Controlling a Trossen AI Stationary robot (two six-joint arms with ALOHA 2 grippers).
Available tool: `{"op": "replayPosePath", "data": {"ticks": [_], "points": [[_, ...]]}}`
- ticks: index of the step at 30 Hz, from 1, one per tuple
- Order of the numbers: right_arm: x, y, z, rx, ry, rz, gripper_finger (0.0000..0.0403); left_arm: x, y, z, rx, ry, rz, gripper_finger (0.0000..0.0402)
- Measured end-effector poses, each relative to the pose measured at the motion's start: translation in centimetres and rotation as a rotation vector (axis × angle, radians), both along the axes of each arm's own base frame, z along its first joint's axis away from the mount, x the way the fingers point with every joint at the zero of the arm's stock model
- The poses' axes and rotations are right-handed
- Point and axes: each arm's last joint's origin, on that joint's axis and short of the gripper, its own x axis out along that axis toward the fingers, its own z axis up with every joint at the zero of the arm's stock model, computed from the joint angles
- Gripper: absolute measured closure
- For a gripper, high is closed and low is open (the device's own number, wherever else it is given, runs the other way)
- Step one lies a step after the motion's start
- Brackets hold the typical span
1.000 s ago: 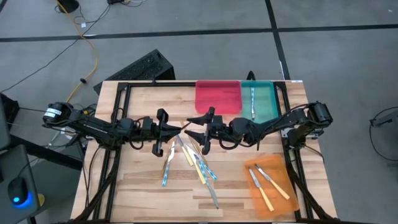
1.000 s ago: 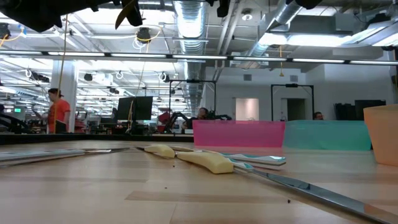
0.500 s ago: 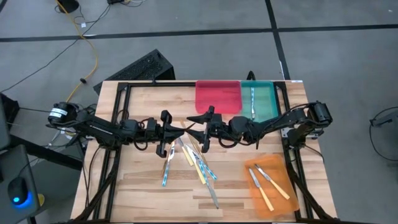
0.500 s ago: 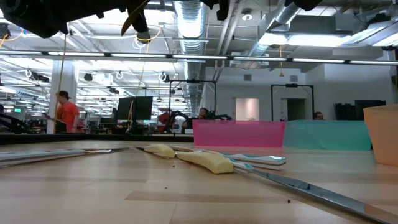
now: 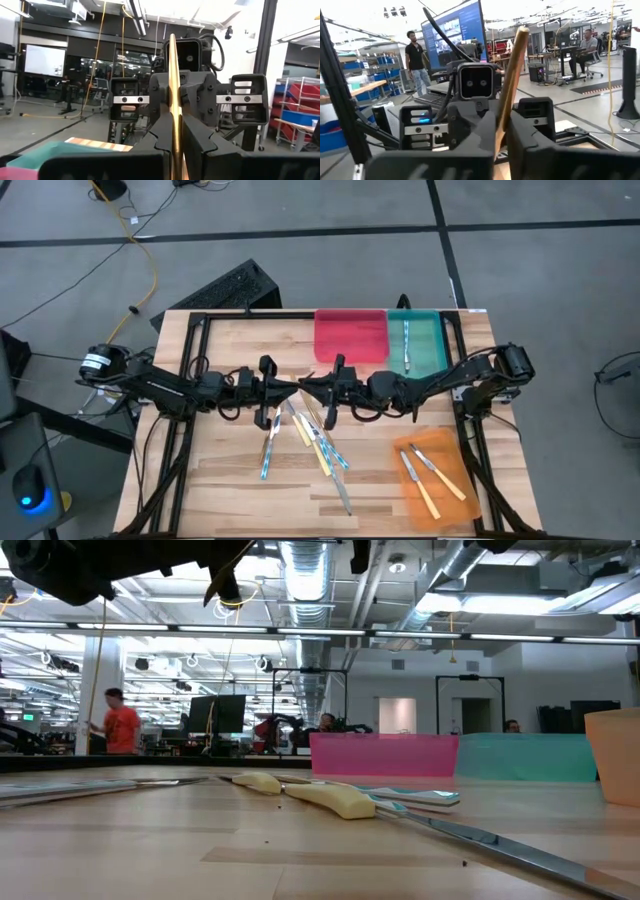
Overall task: Sort silverware by color (type)
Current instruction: Put the golden knife into the red bin bin
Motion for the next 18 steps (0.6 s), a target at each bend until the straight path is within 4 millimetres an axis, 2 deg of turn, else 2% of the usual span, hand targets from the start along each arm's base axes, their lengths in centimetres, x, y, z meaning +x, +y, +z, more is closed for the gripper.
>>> {"op": "replayPosePath", "data": {"ticks": [4,7,18], "points": [[0.0,-0.1,0.0,0.028,-0.002,-0.021,0.0379,0.0,0.0,0.0,-0.007,0.004,-0.001,0.0398],[0.0,0.0,-0.3,0.035,0.027,-0.065,0.0381,0.1,0.1,-0.2,-0.046,0.021,0.028,0.0384],[-0.1,-1.0,-0.7,0.039,0.084,-0.214,0.0381,0.3,0.6,-1.4,-0.134,0.147,0.209,0.0258]]}}
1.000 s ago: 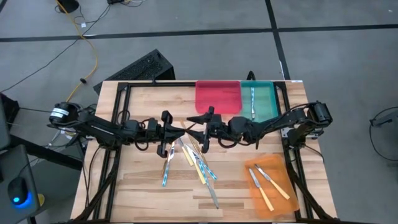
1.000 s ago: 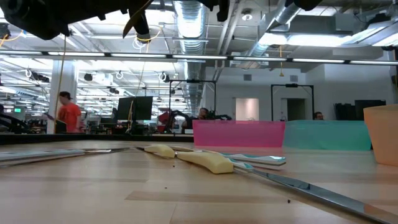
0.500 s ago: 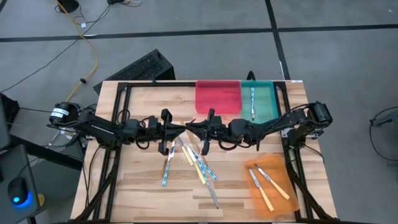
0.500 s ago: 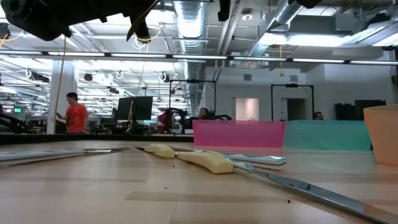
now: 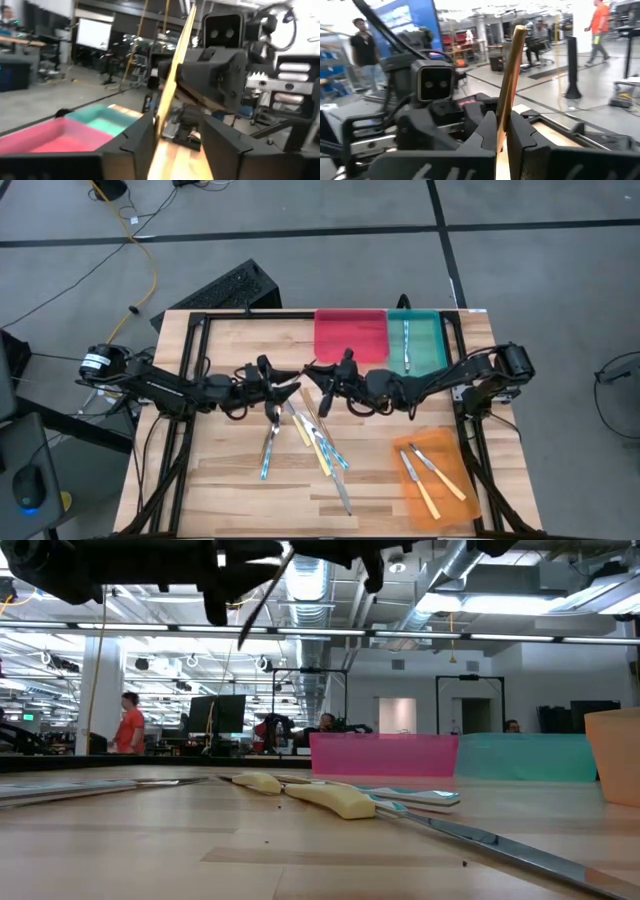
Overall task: Sort silverware by color (type)
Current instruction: Put the golden knife into the red bin bin
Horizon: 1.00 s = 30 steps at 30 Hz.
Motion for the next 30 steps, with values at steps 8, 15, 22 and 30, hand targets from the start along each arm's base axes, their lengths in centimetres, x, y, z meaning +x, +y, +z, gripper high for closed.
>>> {"op": "replayPosePath", "data": {"ticks": [8,15,22,30], "points": [[-0.1,-1.7,-1.3,0.001,0.139,-0.148,0.0381,0.1,0.2,-1.6,-0.033,0.157,0.097,0.0218],[-0.1,-4.1,-1.7,0.002,0.187,-0.213,0.0381,0.1,0.2,-2.3,-0.063,0.212,0.095,0.0217],[-0.5,-6.3,-2.2,-0.058,0.288,-0.389,0.0381,0.1,0.3,-2.3,-0.120,0.198,0.090,0.0216],[-1.6,-9.1,-3.2,-0.149,0.481,-0.668,0.0381,0.1,0.3,-2.5,-0.133,0.208,0.090,0.0216]]}}
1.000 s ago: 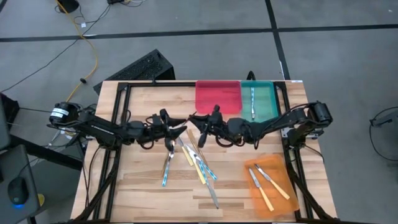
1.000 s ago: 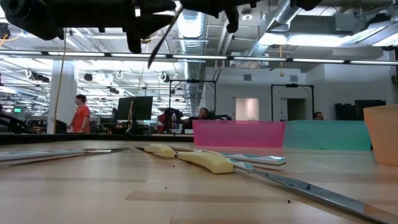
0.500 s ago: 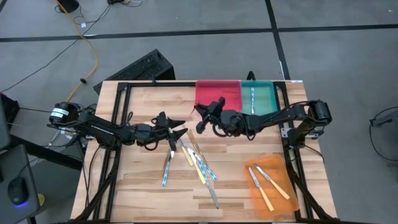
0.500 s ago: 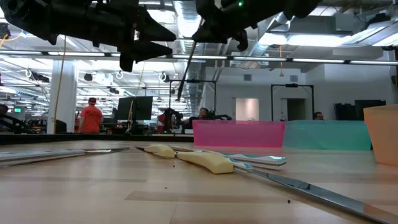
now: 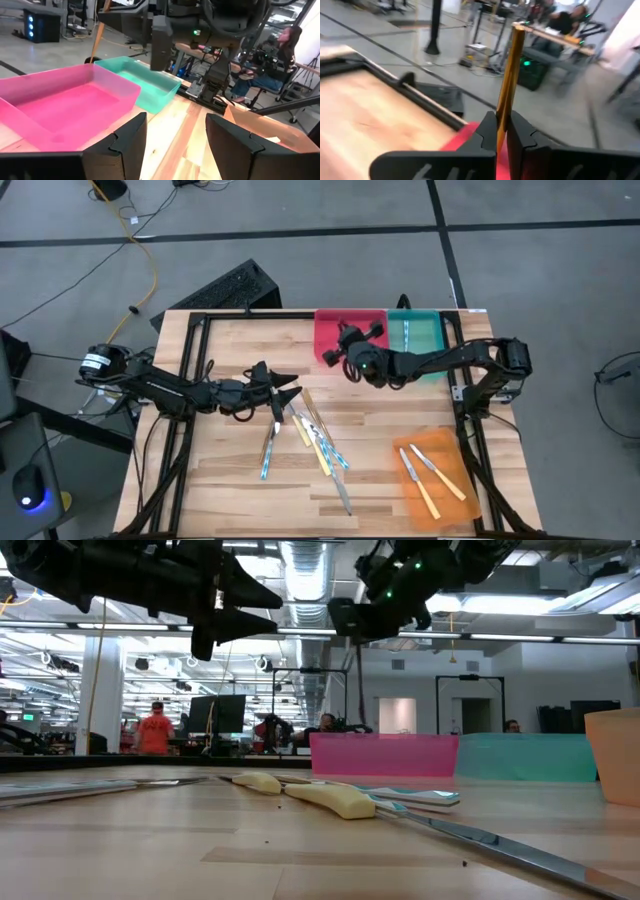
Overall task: Sort silverware by color (type)
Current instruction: Put the golden knife into the red bin bin
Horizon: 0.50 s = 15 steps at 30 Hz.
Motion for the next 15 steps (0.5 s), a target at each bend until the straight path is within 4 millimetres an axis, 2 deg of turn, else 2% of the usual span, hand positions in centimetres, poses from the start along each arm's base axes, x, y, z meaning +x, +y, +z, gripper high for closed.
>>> {"op": "replayPosePath", "data": {"ticks": [5,8,15], "points": [[0.3,-1.7,0.6,0.032,0.080,-0.060,0.0381,0.0,0.0,0.0,-0.009,-0.004,0.001,0.0216],[1.1,-3.3,-0.1,0.093,0.211,-0.124,0.0381,0.0,0.0,0.0,-0.026,-0.010,0.002,0.0216],[4.4,-6.4,-1.4,0.195,0.504,-0.168,0.0381,0.0,0.0,-0.1,-0.039,-0.010,0.004,0.0216]]}}
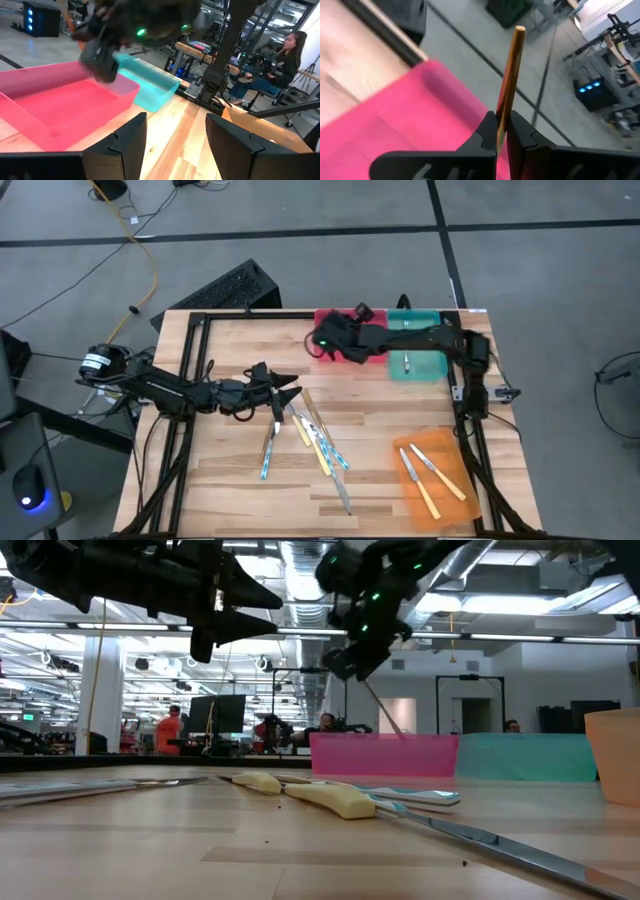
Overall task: Sort silverware by color (type)
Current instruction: Put the golden knife into the red bin bin
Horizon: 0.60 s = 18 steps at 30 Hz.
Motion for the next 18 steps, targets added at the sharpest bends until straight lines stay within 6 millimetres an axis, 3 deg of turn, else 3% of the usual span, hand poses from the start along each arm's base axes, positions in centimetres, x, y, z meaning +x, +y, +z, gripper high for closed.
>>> {"op": "replayPosePath", "data": {"ticks": [4,11,18], "points": [[1.8,-0.6,-1.5,0.048,0.155,-0.001,0.0381,0.0,0.0,0.0,0.000,0.004,0.000,0.0216],[2.5,-2.4,-5.0,0.239,0.306,-0.023,0.0381,0.0,0.0,-0.3,-0.023,0.026,-0.012,0.0216],[2.4,-3.2,-5.5,0.363,0.286,0.004,0.0370,0.0,0.0,-0.4,-0.021,0.036,-0.013,0.0216]]}}
